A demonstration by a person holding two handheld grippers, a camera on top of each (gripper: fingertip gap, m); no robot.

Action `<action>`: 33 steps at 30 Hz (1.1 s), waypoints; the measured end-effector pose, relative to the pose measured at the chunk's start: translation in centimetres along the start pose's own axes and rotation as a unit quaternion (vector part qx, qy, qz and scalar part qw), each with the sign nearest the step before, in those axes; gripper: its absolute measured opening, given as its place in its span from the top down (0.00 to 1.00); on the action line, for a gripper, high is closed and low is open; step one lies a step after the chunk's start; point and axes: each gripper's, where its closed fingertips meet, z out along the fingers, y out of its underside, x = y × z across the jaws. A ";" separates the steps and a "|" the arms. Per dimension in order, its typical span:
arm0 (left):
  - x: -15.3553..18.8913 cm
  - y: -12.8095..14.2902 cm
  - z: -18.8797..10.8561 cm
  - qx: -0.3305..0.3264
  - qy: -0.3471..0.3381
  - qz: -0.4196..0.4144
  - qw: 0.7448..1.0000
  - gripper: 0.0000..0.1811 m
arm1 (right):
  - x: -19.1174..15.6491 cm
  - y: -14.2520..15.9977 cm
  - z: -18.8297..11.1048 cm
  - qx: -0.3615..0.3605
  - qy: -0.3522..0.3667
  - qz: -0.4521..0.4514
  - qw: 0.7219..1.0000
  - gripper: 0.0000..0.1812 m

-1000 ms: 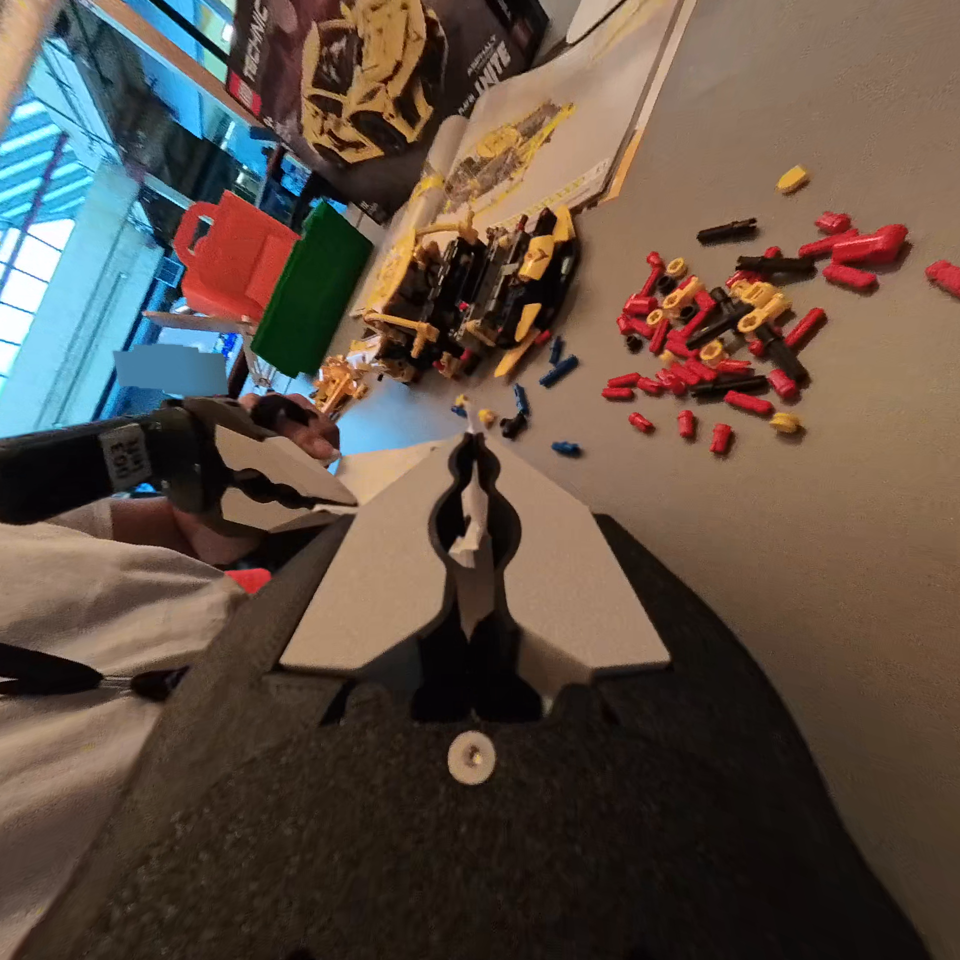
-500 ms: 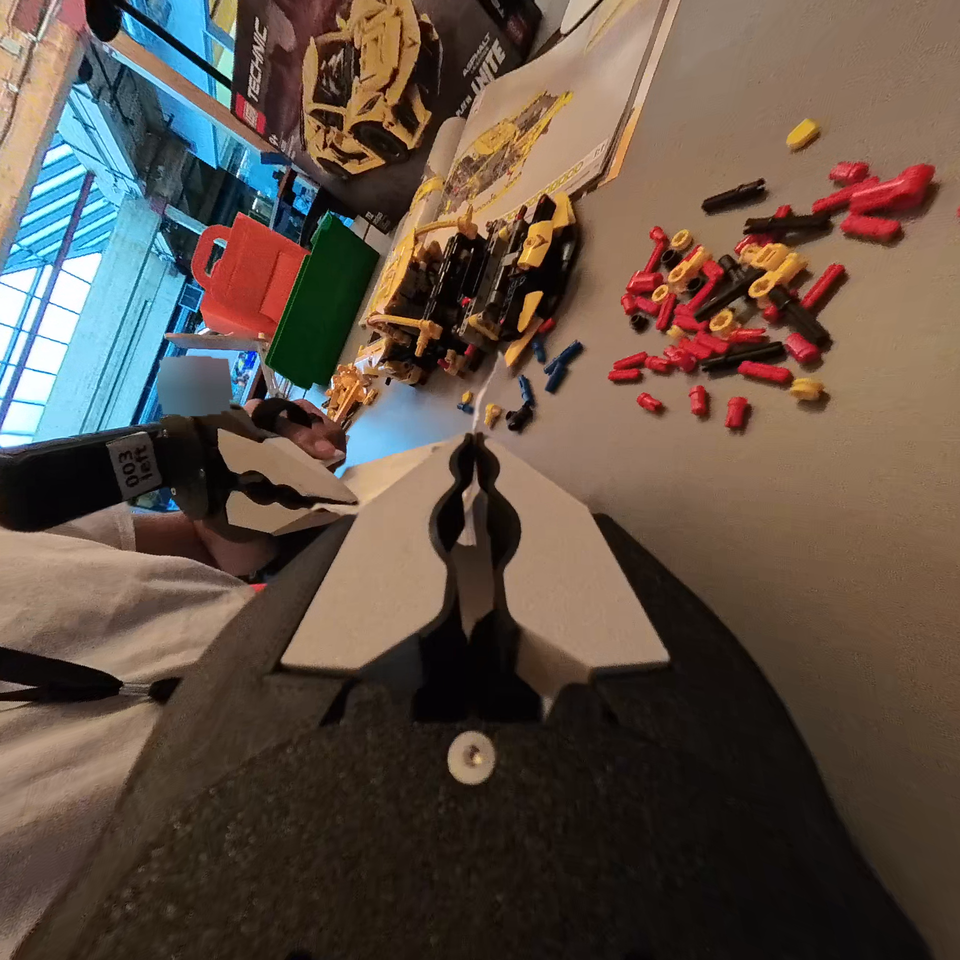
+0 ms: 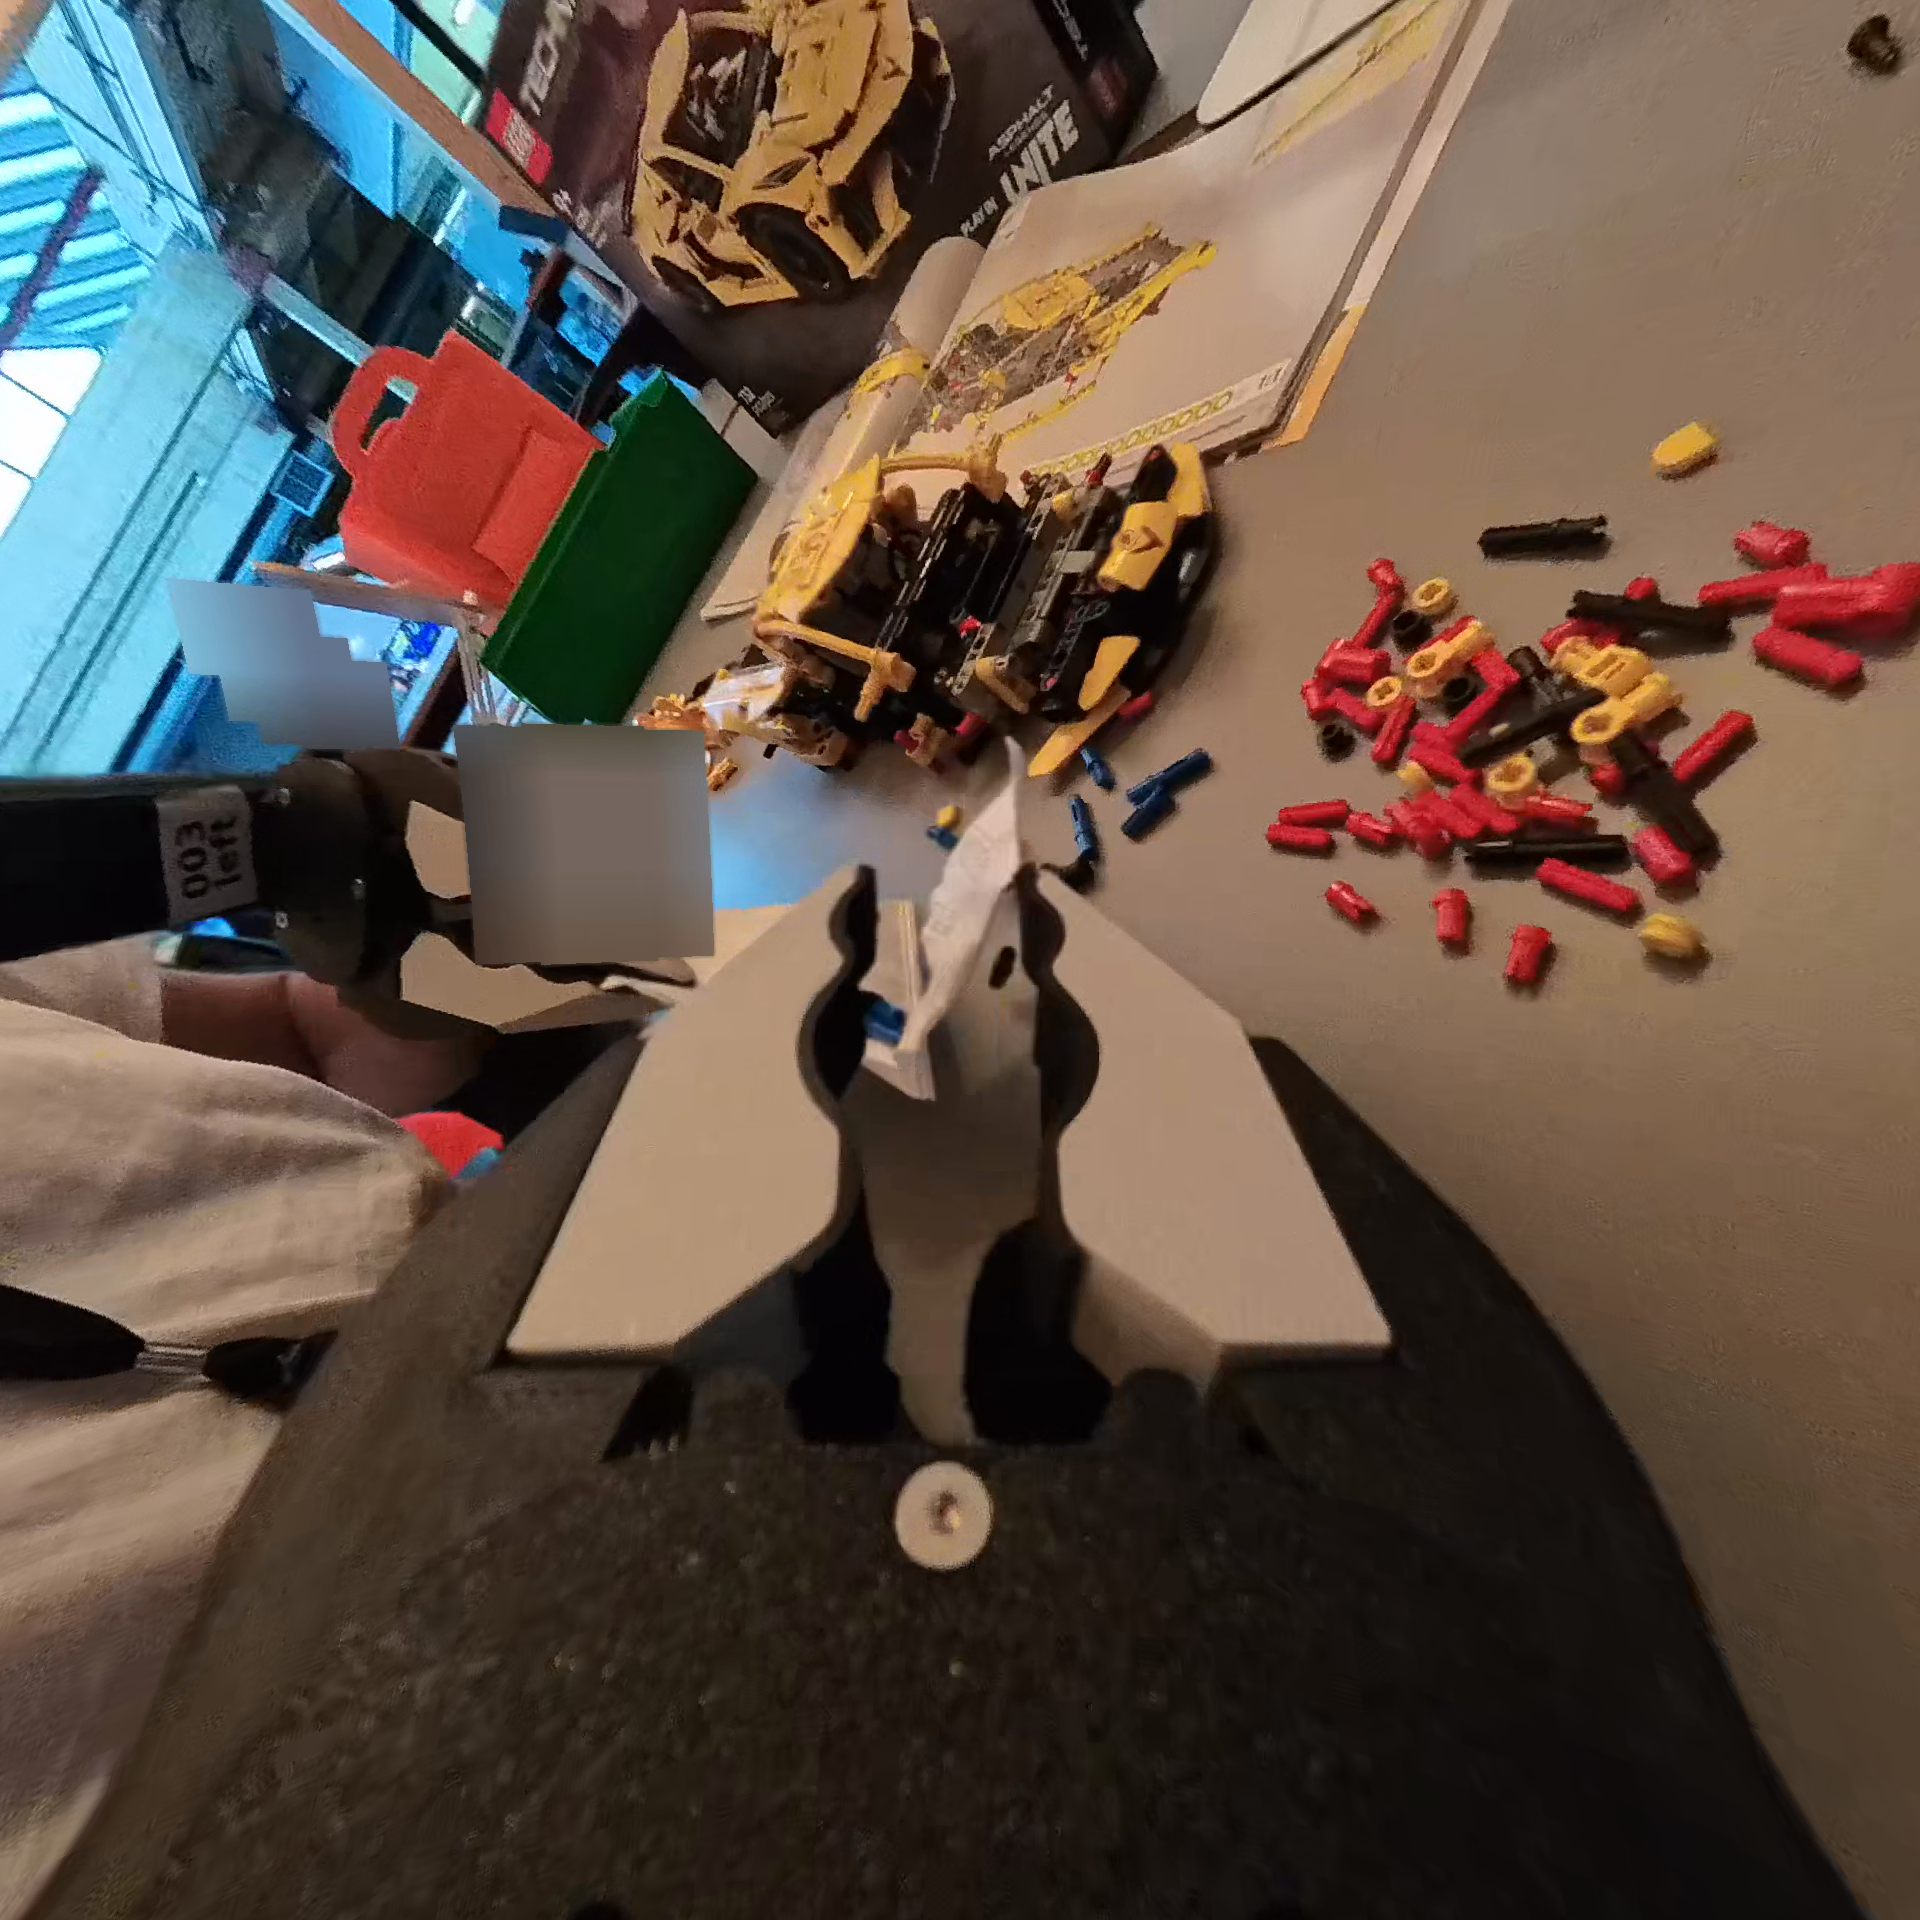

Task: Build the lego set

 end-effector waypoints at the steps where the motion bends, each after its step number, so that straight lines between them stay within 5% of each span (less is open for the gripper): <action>1: 0.0 0.4 -0.5 -0.007 -0.003 -0.002 1.000 1.00 | -0.1 -0.1 0.2 -0.005 0.005 -0.025 1.000 0.86; 5: 0.9 2.4 -2.7 -0.034 -0.002 -0.005 0.999 1.00 | 1.6 -1.0 0.9 -0.033 0.091 -0.181 0.979 0.74; 10: 1.2 4.0 -5.6 -0.057 -0.021 -0.026 0.998 1.00 | 1.8 -0.2 4.6 -0.098 0.095 -0.293 0.946 0.62; 17: 1.3 5.0 -8.9 -0.068 -0.055 -0.048 0.995 1.00 | 3.8 0.4 9.8 -0.172 0.113 -0.310 0.928 0.72; 30: 1.9 4.9 -9.4 -0.080 -0.060 -0.050 0.994 1.00 | 5.3 0.3 10.7 -0.243 0.083 -0.401 0.880 0.82; 33: 1.9 4.8 -9.4 -0.084 -0.061 -0.045 0.994 1.00 | 5.5 0.1 10.5 -0.254 0.078 -0.415 0.870 0.94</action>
